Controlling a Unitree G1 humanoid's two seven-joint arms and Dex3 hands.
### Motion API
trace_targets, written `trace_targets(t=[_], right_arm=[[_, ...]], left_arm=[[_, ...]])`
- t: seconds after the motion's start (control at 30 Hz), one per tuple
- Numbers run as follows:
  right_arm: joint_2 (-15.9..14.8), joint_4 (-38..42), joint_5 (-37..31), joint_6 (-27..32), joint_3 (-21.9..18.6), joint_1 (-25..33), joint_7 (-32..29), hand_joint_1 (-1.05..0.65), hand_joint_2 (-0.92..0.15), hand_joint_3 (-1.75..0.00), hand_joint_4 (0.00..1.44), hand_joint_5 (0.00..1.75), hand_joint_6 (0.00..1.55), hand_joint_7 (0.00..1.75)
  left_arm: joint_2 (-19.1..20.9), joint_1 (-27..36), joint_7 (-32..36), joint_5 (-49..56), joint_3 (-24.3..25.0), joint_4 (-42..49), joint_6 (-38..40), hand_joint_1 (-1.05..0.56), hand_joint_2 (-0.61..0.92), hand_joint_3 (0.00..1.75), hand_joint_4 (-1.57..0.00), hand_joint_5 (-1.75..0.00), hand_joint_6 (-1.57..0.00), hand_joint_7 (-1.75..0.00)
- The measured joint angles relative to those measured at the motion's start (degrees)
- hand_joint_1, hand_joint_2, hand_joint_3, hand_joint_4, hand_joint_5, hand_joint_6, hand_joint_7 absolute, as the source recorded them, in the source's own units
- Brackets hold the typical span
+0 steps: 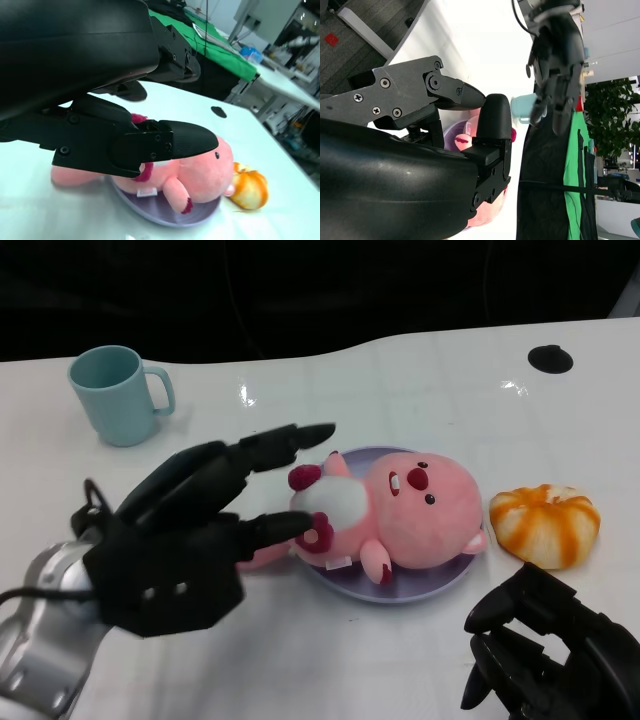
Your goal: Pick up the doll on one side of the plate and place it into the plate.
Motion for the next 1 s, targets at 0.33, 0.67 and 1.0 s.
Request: trace_targets(t=[0.33, 0.67, 1.0], right_arm=[[-0.01, 0.07, 0.36, 0.34, -0.13, -0.28, 0.03, -0.33, -0.92, -0.61, 0.53, 1.75, 0.41, 1.63], [0.00, 0.09, 0.36, 0.82, -0.04, -0.92, -0.01, -0.34, -0.92, -0.60, 0.52, 1.75, 0.41, 1.63], [0.04, 0.09, 0.49, 1.01, 0.04, -1.00, -0.09, -0.34, -0.92, -0.60, 0.53, 1.75, 0.41, 1.64]], left_arm=[[-2.57, 11.07, -1.04, -14.48, 6.91, -5.75, 1.07, -0.12, 0.65, 0.79, -0.50, -1.26, -0.69, -0.68], [-4.26, 20.00, -1.91, -26.26, 10.86, -16.01, 15.21, -0.10, 0.61, 1.06, -0.76, -1.48, -0.79, -1.20], [-4.81, 25.66, -0.31, -29.98, 12.93, -26.16, 28.16, -0.07, 0.48, 1.31, -0.83, -1.72, -0.82, -1.45]])
